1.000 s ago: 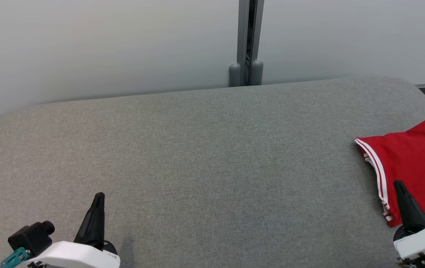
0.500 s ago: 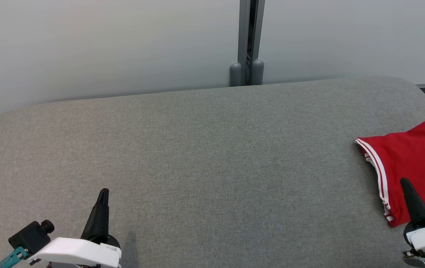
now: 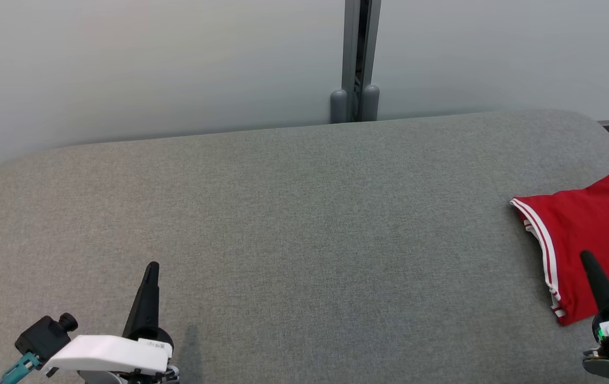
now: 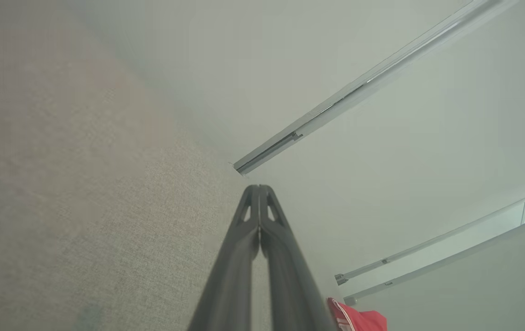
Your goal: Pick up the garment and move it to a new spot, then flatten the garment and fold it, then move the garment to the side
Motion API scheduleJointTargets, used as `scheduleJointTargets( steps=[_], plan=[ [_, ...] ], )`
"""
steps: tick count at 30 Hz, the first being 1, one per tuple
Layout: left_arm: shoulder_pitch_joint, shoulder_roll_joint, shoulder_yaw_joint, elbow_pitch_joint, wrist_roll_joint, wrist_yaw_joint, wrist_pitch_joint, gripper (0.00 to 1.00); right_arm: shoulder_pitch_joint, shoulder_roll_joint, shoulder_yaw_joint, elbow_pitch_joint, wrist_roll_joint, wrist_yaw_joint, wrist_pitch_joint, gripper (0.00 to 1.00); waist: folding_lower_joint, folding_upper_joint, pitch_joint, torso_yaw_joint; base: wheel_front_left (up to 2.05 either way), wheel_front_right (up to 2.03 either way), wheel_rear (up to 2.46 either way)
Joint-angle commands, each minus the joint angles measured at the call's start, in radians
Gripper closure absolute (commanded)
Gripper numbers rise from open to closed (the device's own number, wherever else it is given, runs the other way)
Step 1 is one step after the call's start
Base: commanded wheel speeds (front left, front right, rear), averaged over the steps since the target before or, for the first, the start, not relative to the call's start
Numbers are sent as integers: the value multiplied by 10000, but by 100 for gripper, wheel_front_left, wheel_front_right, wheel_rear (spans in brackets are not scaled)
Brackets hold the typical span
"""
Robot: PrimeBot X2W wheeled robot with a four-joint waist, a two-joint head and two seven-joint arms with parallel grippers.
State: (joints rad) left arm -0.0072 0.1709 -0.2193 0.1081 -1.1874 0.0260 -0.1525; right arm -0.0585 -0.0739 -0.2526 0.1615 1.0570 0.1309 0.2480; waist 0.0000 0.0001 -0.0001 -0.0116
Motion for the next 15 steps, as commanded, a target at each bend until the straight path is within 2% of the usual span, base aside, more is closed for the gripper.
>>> scheduleJointTargets(
  steps=[1,15],
  plan=[
    [-276,-11,93,5,-281,-129,-63,100,-277,-91,-121,12,332,-1,113,100,0,-1,2,4,0,0,0],
    [-477,-315,186,298,-1350,-507,-139,100,-535,-78,-444,448,1559,0,466,100,0,-1,16,28,0,0,0]
  ],
)
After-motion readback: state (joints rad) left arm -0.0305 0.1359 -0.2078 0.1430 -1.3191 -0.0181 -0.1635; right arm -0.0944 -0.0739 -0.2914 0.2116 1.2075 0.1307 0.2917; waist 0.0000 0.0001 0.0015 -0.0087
